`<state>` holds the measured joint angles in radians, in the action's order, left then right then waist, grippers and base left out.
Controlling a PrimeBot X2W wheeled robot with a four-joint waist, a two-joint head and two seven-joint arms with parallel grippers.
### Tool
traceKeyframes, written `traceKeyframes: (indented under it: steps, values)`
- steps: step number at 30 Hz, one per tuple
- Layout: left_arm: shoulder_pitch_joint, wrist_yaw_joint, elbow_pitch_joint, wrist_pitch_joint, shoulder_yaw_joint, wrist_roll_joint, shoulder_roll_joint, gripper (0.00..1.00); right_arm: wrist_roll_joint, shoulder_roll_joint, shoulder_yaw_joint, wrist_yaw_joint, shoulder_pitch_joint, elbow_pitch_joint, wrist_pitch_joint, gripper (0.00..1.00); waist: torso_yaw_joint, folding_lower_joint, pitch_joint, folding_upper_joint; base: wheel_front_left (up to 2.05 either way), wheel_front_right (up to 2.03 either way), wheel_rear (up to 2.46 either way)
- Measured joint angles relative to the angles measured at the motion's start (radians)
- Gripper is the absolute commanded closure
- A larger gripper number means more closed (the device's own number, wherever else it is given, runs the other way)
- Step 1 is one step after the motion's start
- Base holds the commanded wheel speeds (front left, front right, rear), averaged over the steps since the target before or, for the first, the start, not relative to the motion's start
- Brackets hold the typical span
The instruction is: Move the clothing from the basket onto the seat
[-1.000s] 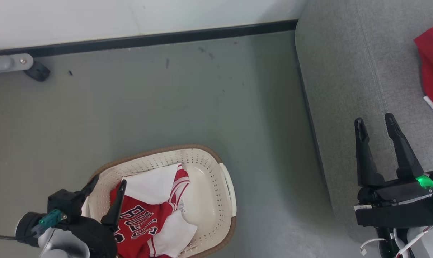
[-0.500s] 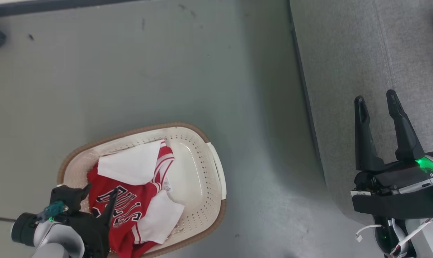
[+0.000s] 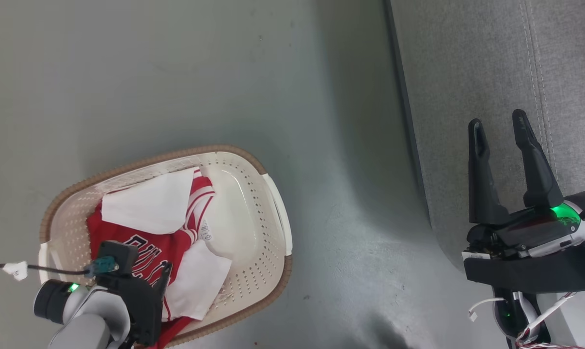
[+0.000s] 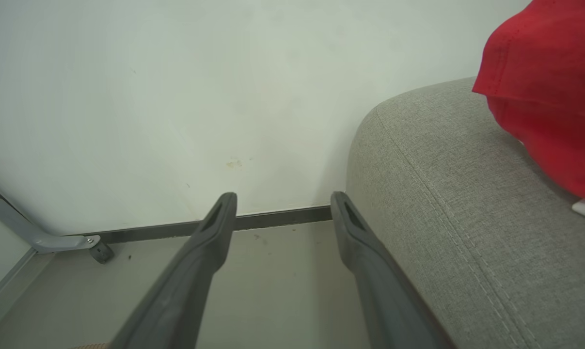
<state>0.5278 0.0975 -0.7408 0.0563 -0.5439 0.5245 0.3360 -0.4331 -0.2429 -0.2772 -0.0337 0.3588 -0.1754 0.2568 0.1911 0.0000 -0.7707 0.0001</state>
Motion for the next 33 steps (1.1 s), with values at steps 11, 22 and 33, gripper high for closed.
traceKeyframes:
  steps: [11, 22, 33]
  values:
    - [0.076, -0.003, -0.132, 0.121, -0.06, -0.061, -0.011, 0.0, 0.012, 0.029, -0.012, 0.008, 0.003, 0.003, 0.0, 0.0, 0.025, 0.0, -0.058, 0.0, 0.0, 0.0, 0.0]
    - [0.157, -0.029, -0.224, 0.21, -0.084, -0.097, -0.016, 0.0, 0.03, 0.052, -0.016, 0.017, 0.024, 0.006, 0.0, 0.0, 0.041, 0.0001, -0.11, 0.0, 0.0, 0.0, 0.0]
    - [0.207, -0.073, -0.323, 0.312, -0.141, -0.163, -0.023, 0.76, 0.047, 0.073, -0.014, 0.027, 0.025, 0.022, 0.0, 0.0, 0.056, 0.0, -0.123, 0.0, 0.0, 0.0, 0.0]
